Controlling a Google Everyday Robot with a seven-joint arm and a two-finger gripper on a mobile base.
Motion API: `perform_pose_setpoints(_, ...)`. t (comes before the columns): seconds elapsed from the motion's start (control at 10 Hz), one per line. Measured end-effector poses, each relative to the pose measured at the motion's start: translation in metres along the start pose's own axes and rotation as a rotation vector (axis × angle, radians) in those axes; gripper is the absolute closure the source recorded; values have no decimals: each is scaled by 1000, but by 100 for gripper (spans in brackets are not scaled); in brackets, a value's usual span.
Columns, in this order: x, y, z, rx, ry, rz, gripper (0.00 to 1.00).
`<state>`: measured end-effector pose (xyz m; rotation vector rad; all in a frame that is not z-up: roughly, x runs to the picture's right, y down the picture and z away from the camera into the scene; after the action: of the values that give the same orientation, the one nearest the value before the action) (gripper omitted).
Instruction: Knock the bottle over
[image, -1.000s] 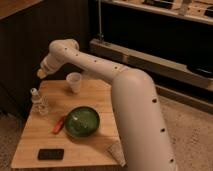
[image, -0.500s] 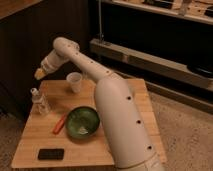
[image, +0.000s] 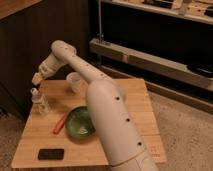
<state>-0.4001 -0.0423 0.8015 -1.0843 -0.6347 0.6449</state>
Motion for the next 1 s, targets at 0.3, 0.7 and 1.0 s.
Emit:
perform_pose_setpoints(0.3, 1, 23, 31, -91, 53, -40, 100)
perform_pose_setpoints(0.7, 27, 33, 7, -37, 33, -31, 100)
perform_pose_setpoints(1.0, 53, 39, -13, -35, 38, -36, 100)
